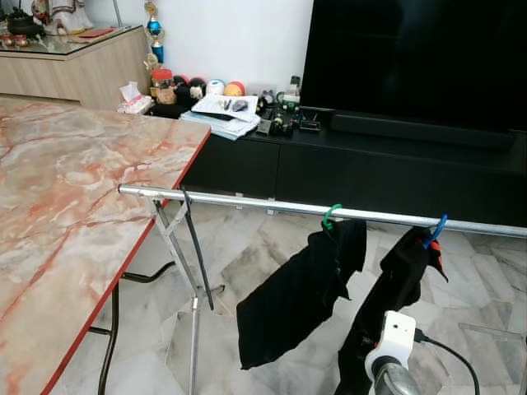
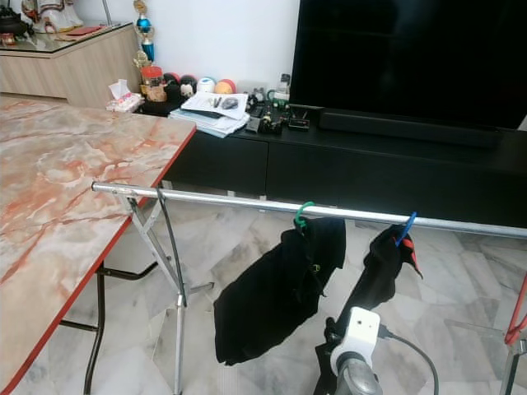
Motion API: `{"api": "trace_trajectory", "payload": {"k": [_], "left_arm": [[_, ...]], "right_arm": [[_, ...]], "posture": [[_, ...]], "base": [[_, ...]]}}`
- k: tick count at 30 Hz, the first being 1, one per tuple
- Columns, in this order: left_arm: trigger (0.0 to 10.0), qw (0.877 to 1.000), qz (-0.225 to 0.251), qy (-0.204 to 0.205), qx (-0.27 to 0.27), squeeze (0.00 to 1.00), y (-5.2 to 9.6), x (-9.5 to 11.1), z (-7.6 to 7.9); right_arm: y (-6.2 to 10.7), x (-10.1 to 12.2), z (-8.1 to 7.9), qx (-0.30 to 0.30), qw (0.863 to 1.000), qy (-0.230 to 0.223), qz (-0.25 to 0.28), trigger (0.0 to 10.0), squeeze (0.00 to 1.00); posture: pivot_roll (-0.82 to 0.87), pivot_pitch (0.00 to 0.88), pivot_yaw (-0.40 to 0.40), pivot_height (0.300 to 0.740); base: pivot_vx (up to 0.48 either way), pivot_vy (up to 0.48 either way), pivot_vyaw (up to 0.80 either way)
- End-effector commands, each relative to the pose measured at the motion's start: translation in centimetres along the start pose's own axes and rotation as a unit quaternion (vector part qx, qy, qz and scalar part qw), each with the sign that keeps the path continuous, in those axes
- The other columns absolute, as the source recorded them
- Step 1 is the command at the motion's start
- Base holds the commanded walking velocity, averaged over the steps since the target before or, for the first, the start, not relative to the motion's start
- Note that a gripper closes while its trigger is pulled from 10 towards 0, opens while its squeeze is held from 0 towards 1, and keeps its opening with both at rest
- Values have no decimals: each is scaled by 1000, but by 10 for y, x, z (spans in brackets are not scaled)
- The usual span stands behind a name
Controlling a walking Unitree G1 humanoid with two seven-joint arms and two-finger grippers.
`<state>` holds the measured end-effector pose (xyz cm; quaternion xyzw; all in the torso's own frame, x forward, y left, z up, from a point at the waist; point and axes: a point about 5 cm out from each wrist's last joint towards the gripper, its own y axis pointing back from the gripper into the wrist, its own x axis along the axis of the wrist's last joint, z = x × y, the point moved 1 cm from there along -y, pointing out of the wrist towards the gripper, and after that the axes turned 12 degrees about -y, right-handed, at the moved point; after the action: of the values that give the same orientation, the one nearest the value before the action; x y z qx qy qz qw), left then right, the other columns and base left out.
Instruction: Hang hanger
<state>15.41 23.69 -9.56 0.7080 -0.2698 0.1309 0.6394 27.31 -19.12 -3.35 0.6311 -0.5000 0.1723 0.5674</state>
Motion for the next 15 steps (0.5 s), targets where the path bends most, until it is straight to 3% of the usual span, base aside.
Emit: {"api": "trace_trajectory", "payload": {"k": [1,6,15], "left_arm": [[10000,1000,-13,-3,-4,0,1,-7,2],[10000,1000,-12,-6,-6,0,1,-6,3],[10000,1000,1,-12,-20,0,-9,16,32]], "right_arm": [[1,-4,3,-5,1000,3,-8,0,0],[1,-4,2,-5,1000,4,-9,0,0],[2,-6,1,-5,1000,7,-13,0,0]], "posture": [[207,0,-24,740],[209,0,-23,740],[212,0,-23,740]], "base": [[0,0,0],[0,0,0],[0,0,0]]}}
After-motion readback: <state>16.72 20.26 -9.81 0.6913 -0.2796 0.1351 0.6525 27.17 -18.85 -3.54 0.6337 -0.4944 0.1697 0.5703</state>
